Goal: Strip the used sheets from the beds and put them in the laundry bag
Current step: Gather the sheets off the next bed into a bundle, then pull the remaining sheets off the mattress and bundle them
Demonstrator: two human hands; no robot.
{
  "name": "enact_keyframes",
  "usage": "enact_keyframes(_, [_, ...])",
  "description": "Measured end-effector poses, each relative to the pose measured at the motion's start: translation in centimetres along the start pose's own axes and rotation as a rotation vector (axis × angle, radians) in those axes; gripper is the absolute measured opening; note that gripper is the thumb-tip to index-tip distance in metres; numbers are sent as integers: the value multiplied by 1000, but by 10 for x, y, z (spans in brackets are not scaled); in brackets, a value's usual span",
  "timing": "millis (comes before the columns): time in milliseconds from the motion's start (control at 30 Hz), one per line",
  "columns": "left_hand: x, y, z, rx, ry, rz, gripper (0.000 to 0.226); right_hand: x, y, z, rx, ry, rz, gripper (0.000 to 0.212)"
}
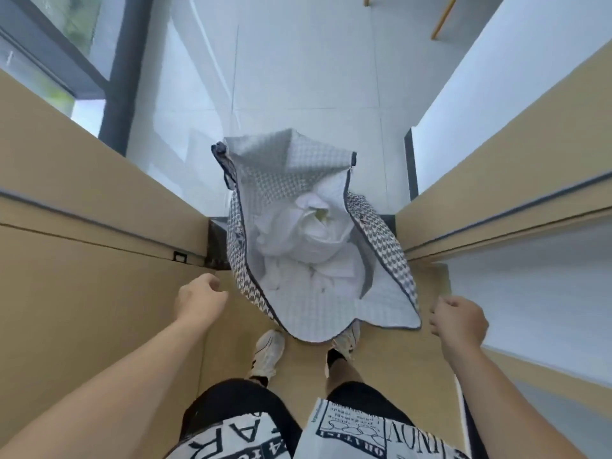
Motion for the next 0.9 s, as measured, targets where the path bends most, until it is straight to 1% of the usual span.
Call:
enact_keyframes(67, [-26,-2,-5,28,25,129,37,-6,-20,7,27,4,-3,18])
enact_keyframes(233, [-85,-26,-17,115,55,444,49,-16,-100,8,57,53,-7,36])
enact_keyframes(367, [-130,-68,-18,169,157,670,56,-32,-159,2,99,97,-21,48])
enact_keyframes(467, [-164,-115,-13,188,239,833,58,-51,-186,-19,52,167,-10,54])
enact_keyframes(567, [-201,-179,-2,202,316,1014,58,-75,-206,-57,-20,204,2,59])
enact_keyframes(700, [-234,-291,30,229,412,1280,61,-128,-235,-126,-178,272,11,62])
enact_keyframes(800, [-239,-387,71,261,480,1465,62,-190,-269,-180,-319,340,34,64])
enact_keyframes(900, [-221,-501,124,321,556,1665,64,-274,-317,-229,-445,392,86,65])
Point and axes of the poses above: each hand's wrist, its own y-axis towards the middle knuckle, its own z-axis out of the palm, x = y × z, the point moved 10 cm from there along y, towards the middle knuckle, and after that the axes turned 2 degrees about -z, right-handed, at the moved point
